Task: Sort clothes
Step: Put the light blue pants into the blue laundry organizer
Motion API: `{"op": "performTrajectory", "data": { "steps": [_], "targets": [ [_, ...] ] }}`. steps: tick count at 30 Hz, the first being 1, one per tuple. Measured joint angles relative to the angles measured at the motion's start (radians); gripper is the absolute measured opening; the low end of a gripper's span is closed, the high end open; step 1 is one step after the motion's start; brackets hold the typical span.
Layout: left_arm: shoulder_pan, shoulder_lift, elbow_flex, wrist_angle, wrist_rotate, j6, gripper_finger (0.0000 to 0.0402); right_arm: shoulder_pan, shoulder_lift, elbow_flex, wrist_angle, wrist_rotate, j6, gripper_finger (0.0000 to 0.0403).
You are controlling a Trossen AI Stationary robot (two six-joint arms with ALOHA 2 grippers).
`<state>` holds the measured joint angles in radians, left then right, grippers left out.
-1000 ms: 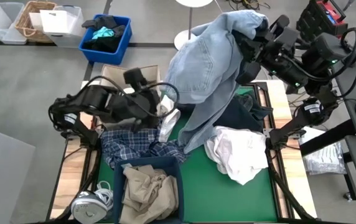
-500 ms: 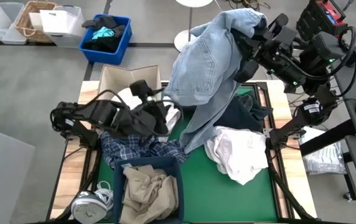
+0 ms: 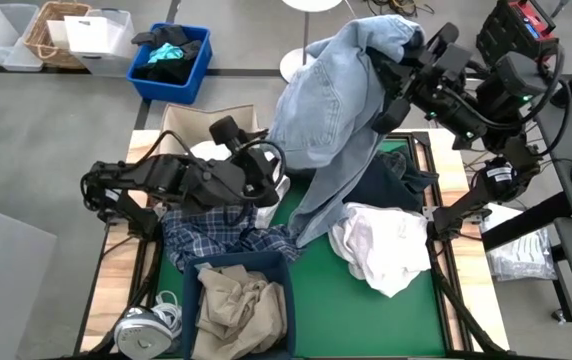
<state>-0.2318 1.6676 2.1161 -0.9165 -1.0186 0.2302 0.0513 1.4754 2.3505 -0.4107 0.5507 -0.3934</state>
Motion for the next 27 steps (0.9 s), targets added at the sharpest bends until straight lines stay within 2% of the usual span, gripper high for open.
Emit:
{"op": "performTrajectory", "data": {
  "steps": [2, 12, 16, 22, 27],
  "targets": [
    [0.013, 0.000, -0.008, 0.008, 0.042, -0.006, 0.0236, 0.000, 0.000, 0.000, 0.000, 0.000, 0.006, 0.0013],
    [0.036, 0.000, -0.086, 0.147, 0.034, 0.020, 0.0191, 0.000, 0.000, 0.000, 0.002, -0.002, 0.011, 0.0013],
    [0.035, 0.002, -0.091, 0.162, 0.033, -0.011, 0.0140, 0.000, 0.000, 0.000, -0.005, -0.004, 0.018, 0.0013],
    [0.032, 0.001, -0.088, 0.183, 0.031, -0.015, 0.0020, 0.000, 0.001, -0.002, -0.035, -0.001, 0.019, 0.0013],
    [0.023, -0.001, -0.088, 0.183, 0.031, -0.018, 0.0010, 0.000, 0.001, -0.002, -0.108, 0.004, 0.020, 0.0013]
  ]
}}
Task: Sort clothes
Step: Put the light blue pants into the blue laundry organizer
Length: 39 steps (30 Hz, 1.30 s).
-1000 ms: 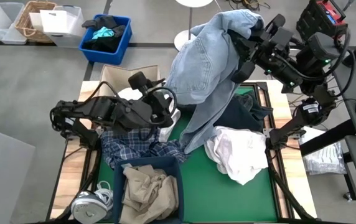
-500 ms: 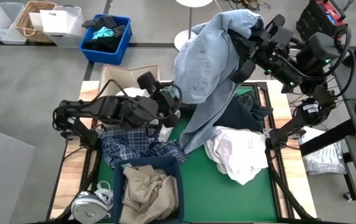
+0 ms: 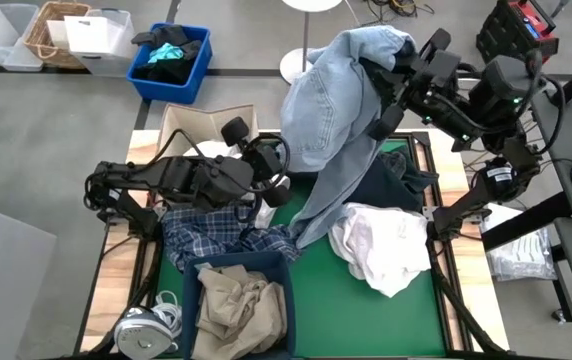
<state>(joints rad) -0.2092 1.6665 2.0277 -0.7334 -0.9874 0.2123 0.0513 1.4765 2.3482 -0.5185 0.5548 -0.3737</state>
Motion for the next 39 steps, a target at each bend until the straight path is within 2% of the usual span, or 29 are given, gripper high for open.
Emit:
{"op": "performTrajectory", "data": {
  "steps": [4, 9, 16, 22, 26, 33, 39],
  "targets": [
    [-0.006, -0.002, 0.000, 0.006, 0.001, 0.000, 0.0005, 0.000, 0.000, -0.001, -0.069, 0.046, 0.000, 0.0013],
    [-0.025, -0.012, 0.015, 0.035, 0.000, 0.045, 0.0003, 0.000, 0.000, -0.001, -0.184, 0.055, 0.035, 0.0013],
    [-0.053, -0.002, 0.177, 0.037, 0.000, 0.083, 0.0002, 0.000, 0.000, -0.001, -0.400, 0.049, 0.090, 0.0013],
    [-0.062, 0.001, 0.326, -0.075, 0.006, 0.032, 0.0002, 0.000, 0.000, -0.002, -0.560, -0.002, 0.131, 0.0020],
    [-0.062, -0.023, 0.316, -0.092, 0.010, 0.031, 0.0002, 0.001, 0.001, -0.002, -0.580, -0.013, 0.168, 0.0056],
    [-0.052, -0.025, 0.317, -0.200, 0.003, -0.039, 0.0002, 0.003, -0.003, 0.000, -0.623, -0.017, 0.226, 0.0153],
    [-0.048, -0.028, 0.328, -0.203, -0.245, -0.039, 0.0001, 0.002, -0.029, 0.001, -0.705, -0.015, 0.383, 0.0233]
  ]
}}
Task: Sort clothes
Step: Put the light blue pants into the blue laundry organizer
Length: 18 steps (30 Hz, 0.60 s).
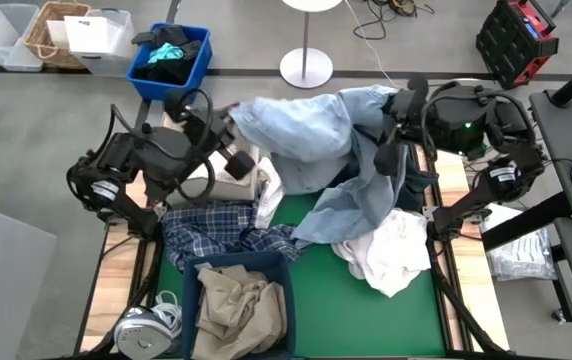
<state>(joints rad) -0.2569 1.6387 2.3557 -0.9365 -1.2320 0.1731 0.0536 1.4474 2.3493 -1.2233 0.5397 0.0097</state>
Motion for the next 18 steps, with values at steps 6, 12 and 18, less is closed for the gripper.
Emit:
{"op": "performTrajectory", "data": {
  "steps": [6, 12, 18],
  "targets": [
    [0.008, -0.030, -0.001, 0.152, -0.111, 0.127, 0.0001, 0.000, -0.035, 0.001, -0.108, -0.085, 0.177, 0.0287],
    [0.011, -0.039, -0.001, 0.258, -0.044, 0.230, 0.0001, 0.001, -0.049, 0.001, -0.119, -0.200, 0.215, 0.0323],
    [0.030, -0.002, 0.000, 0.265, 0.051, 0.166, 0.0001, 0.001, 0.016, 0.001, 0.073, -0.230, 0.062, 0.0327]
  ]
}}
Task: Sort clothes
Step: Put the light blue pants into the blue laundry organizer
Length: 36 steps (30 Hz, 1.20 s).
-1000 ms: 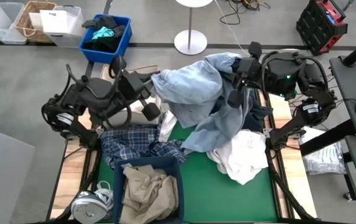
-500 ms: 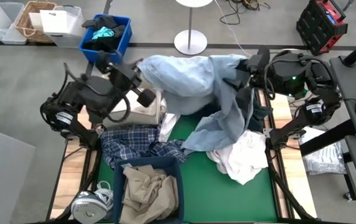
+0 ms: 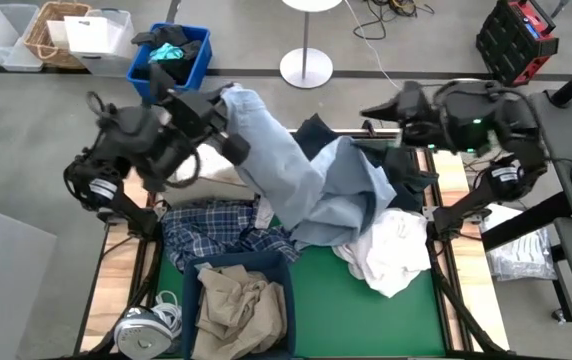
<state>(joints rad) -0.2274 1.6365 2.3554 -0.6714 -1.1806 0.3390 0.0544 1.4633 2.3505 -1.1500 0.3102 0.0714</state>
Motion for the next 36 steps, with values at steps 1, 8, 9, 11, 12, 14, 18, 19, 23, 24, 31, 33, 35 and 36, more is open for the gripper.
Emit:
{"op": "performTrajectory", "data": {
  "steps": [1, 8, 9, 11, 12, 14, 18, 19, 23, 24, 31, 33, 35, 36],
  "targets": [
    [0.004, 0.012, -0.001, -0.001, 0.002, -0.004, 0.0001, 0.000, 0.019, 0.000, 0.041, -0.023, -0.024, 0.0327],
    [0.051, 0.093, -0.001, 0.000, -0.064, -0.014, 0.0001, 0.000, 0.118, -0.001, 0.197, -0.055, -0.123, 0.0335],
    [0.062, 0.103, -0.001, -0.001, -0.095, -0.013, 0.0001, 0.000, 0.130, -0.001, 0.209, -0.042, -0.123, 0.0336],
    [0.082, 0.118, -0.001, -0.002, -0.138, -0.011, 0.0001, 0.000, 0.157, -0.001, 0.237, -0.015, -0.112, 0.0336],
    [0.092, 0.125, -0.001, -0.001, -0.139, -0.011, 0.0001, 0.001, 0.170, -0.001, 0.243, -0.015, -0.114, 0.0336],
    [0.104, 0.135, 0.000, -0.001, -0.132, -0.011, 0.0001, 0.011, 0.190, -0.002, 0.258, -0.014, -0.127, 0.0335],
    [0.105, 0.143, 0.000, -0.005, 0.053, -0.024, 0.0001, 0.018, 0.231, -0.001, 0.237, 0.071, -0.148, 0.0330],
    [0.105, 0.142, 0.000, -0.010, 0.128, -0.042, 0.0001, 0.018, 0.241, -0.001, 0.225, 0.079, -0.153, 0.0328],
    [0.104, 0.125, 0.000, -0.060, 0.230, -0.123, 0.0001, 0.018, 0.269, -0.002, 0.222, 0.101, -0.178, 0.0313],
    [0.104, 0.120, 0.000, -0.068, 0.233, -0.136, 0.0001, 0.018, 0.269, -0.002, 0.221, 0.108, -0.192, 0.0306],
    [0.106, 0.067, 0.000, -0.131, 0.579, -0.181, 0.0004, 0.013, 0.263, -0.001, 0.218, 0.100, -0.221, 0.0256],
    [0.108, 0.065, 0.000, -0.113, 0.685, -0.208, 0.0004, 0.013, 0.266, -0.001, 0.232, 0.088, -0.248, 0.0242],
    [0.108, 0.065, 0.000, -0.107, 0.708, -0.220, 0.0005, 0.013, 0.268, -0.001, 0.242, 0.087, -0.276, 0.0219],
    [0.107, 0.067, 0.000, -0.112, 0.713, -0.226, 0.0005, 0.013, 0.269, -0.001, 0.250, 0.078, -0.291, 0.0201]
  ]
}}
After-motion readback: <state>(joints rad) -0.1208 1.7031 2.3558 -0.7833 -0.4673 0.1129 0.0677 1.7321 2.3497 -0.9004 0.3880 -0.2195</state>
